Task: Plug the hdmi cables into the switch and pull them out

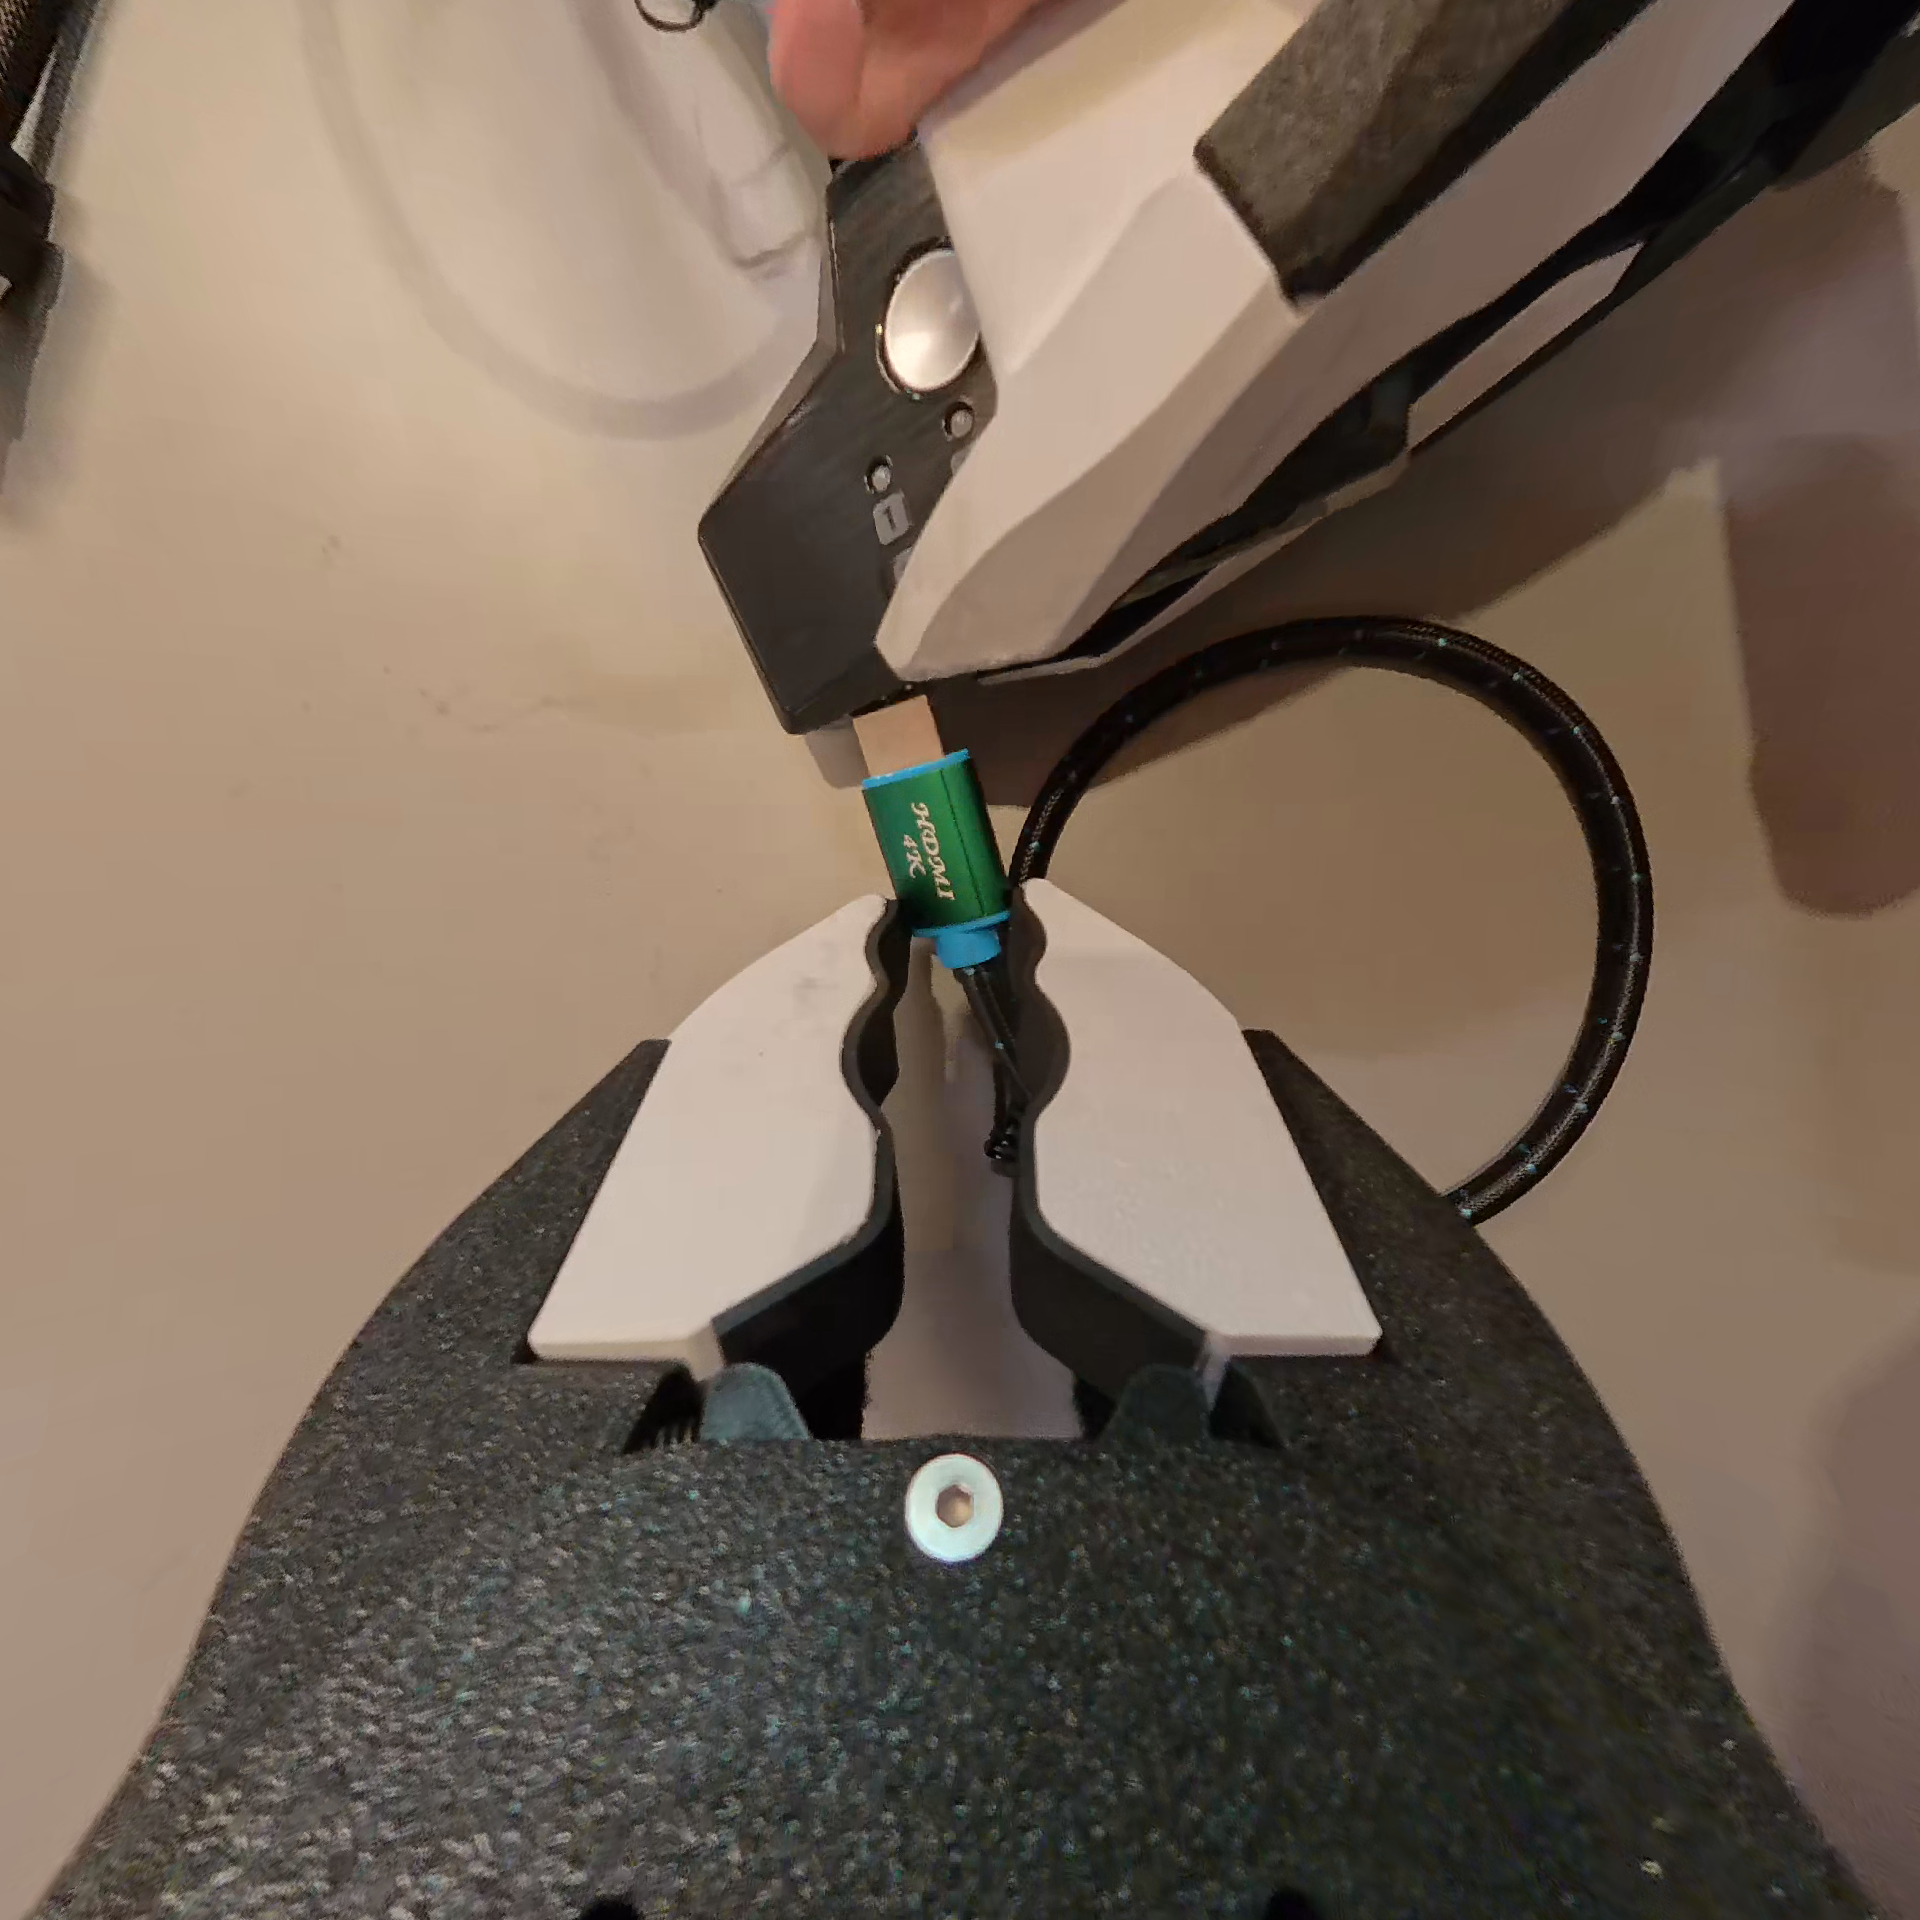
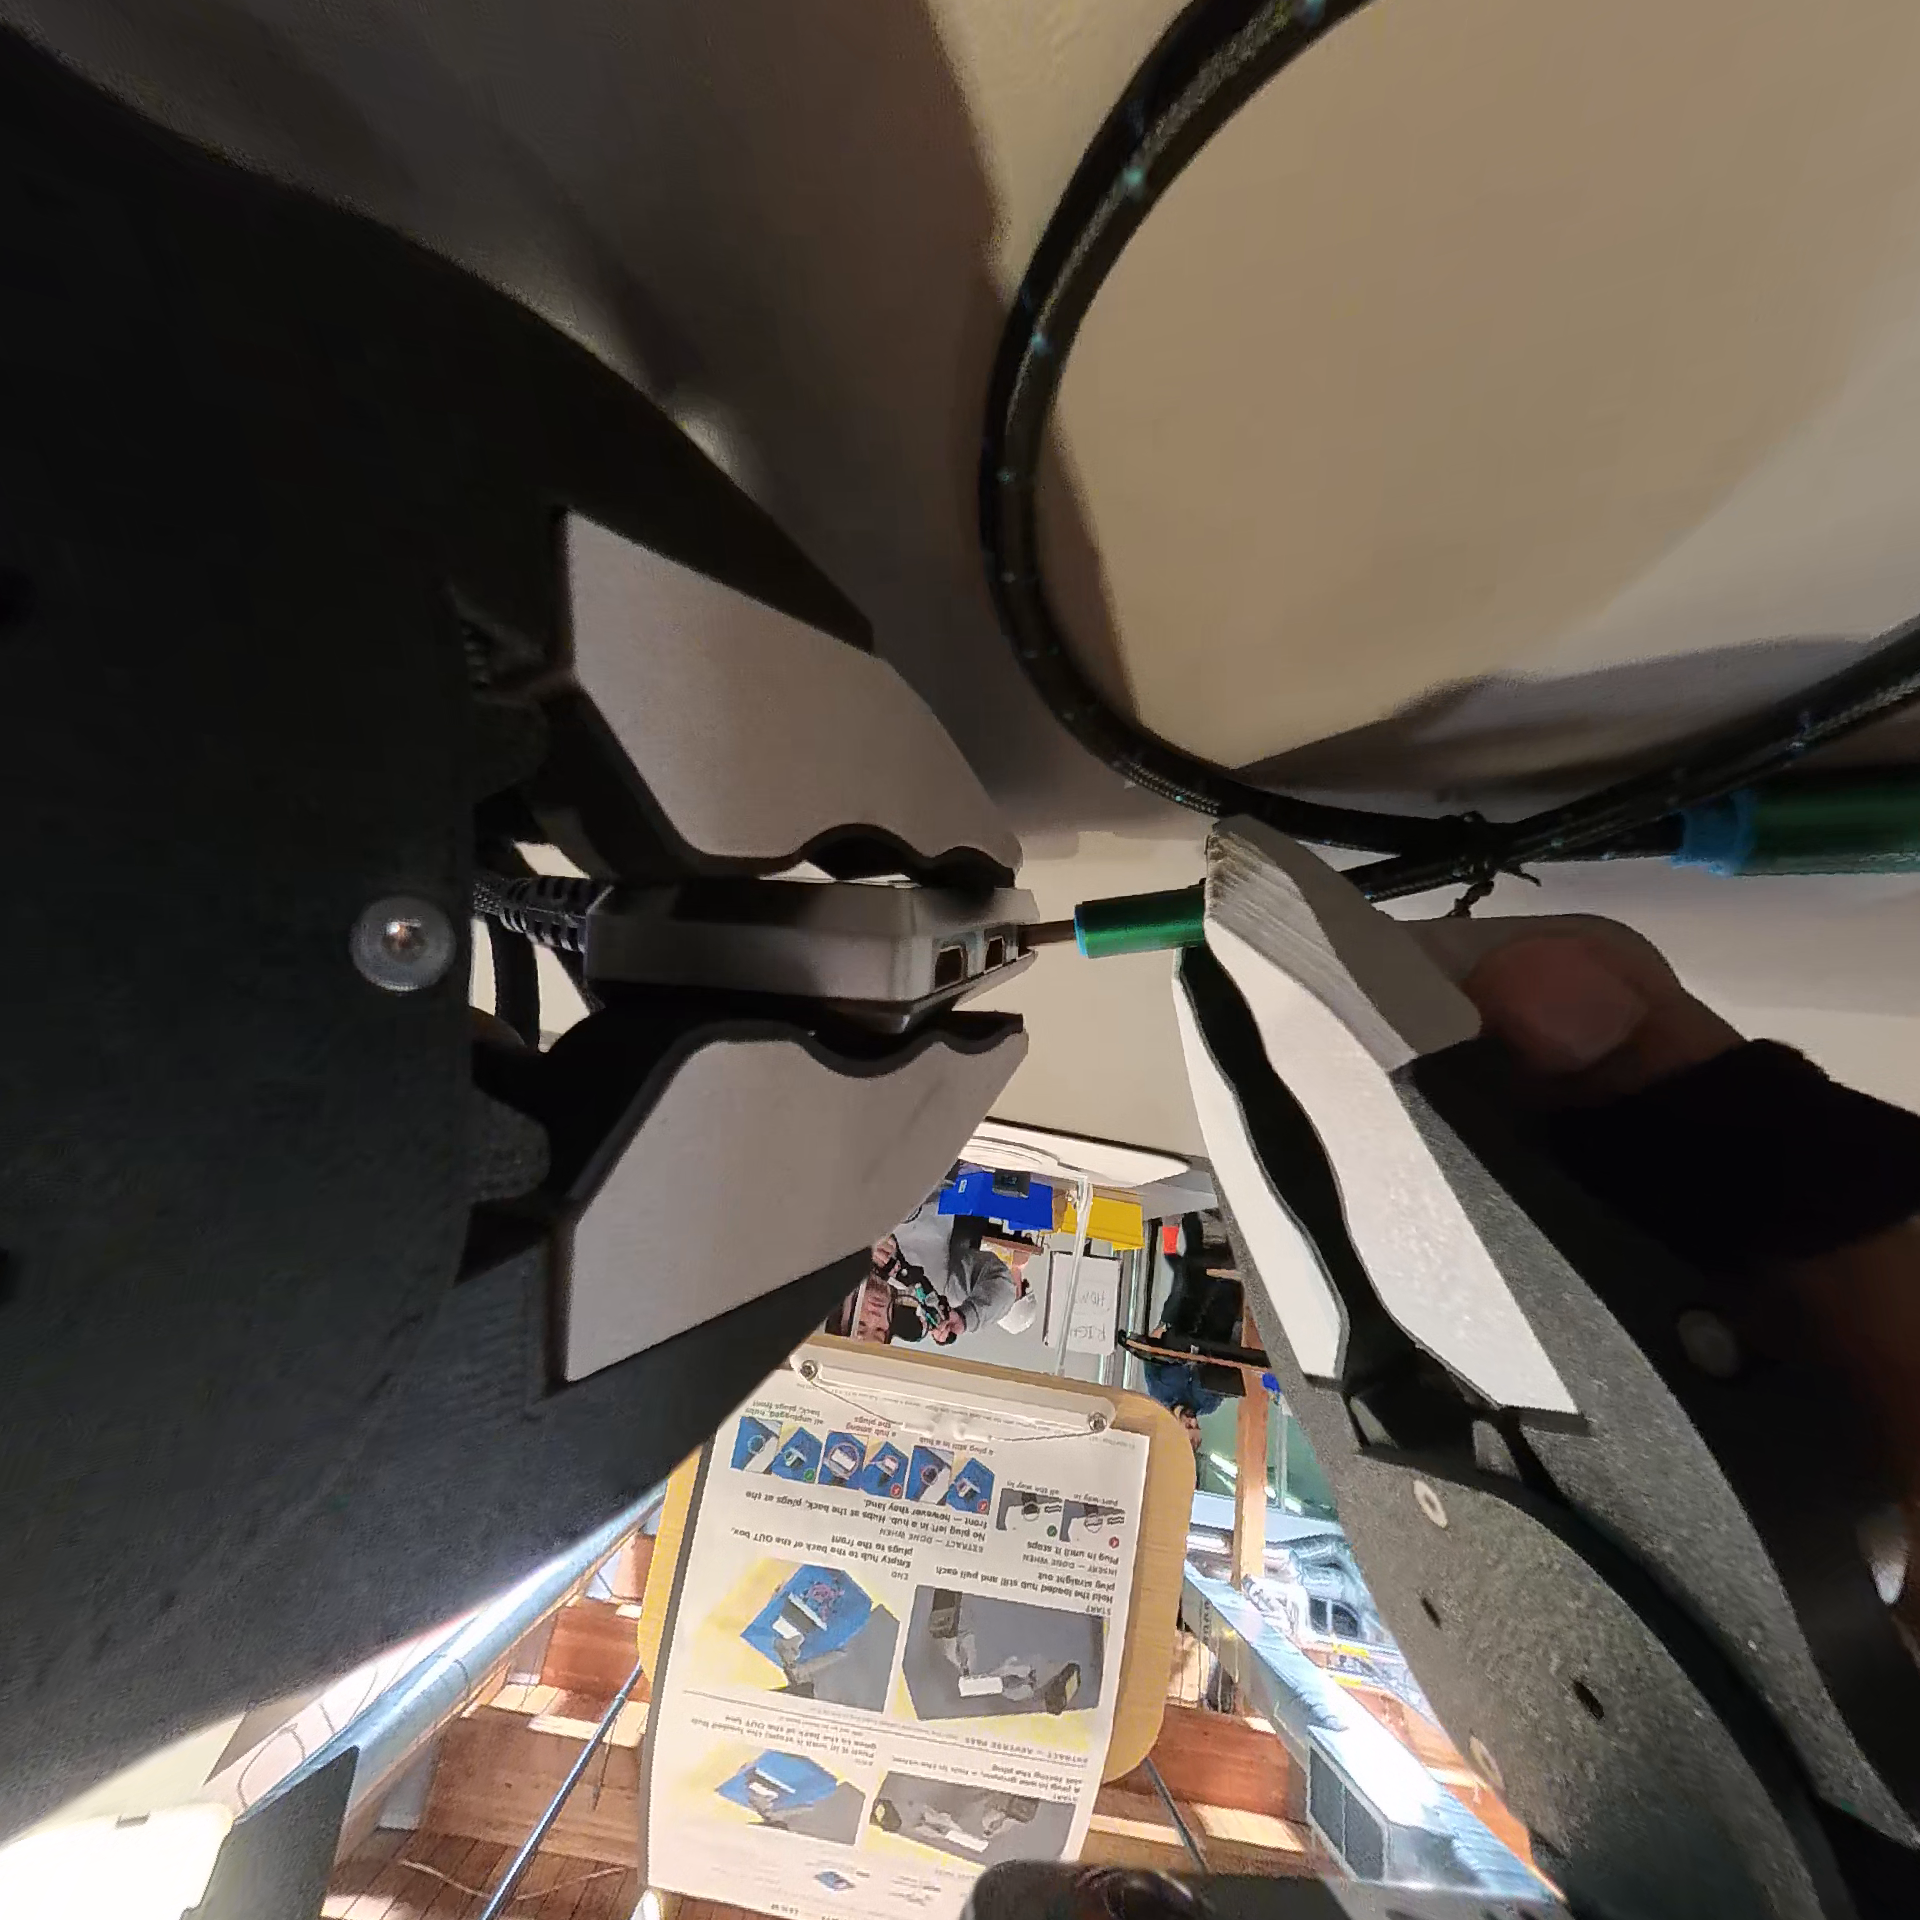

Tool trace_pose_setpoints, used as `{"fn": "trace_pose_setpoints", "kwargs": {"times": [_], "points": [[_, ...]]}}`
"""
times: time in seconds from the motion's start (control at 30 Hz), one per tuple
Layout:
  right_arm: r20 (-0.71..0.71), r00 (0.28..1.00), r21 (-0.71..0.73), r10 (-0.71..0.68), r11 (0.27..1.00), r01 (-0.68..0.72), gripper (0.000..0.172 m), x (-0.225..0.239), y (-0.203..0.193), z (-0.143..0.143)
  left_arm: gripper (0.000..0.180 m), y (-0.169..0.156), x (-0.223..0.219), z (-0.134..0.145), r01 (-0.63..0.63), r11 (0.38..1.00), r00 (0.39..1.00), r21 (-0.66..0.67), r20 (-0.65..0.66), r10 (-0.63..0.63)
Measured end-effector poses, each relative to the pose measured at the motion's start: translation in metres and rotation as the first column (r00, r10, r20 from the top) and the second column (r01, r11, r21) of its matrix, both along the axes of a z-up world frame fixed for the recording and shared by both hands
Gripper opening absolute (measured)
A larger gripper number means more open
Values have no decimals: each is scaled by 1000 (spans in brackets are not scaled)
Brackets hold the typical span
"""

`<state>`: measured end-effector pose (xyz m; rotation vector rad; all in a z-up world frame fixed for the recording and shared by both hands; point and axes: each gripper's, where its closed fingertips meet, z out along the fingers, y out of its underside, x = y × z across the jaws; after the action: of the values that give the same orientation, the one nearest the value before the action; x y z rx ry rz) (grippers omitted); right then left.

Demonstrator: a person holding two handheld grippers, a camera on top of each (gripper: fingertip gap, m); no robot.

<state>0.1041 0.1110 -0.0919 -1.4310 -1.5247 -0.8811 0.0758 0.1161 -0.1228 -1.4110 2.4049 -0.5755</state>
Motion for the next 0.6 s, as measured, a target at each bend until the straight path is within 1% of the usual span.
{"fn": "trace_pose_setpoints", "kwargs": {"times": [0.4, 0.6], "points": [[89, 996, -9, 9, 1000, -8, 22, -2, 0, -6, 18, -1, 0, 0, 7, 1000, 1000, 29, -6, -7], [44, 999, -24, 14, 1000, -13, 22, -5, 0, -4, 18, -2, -3, 0, 19, 999, 1000, 46, -20, -18]]}}
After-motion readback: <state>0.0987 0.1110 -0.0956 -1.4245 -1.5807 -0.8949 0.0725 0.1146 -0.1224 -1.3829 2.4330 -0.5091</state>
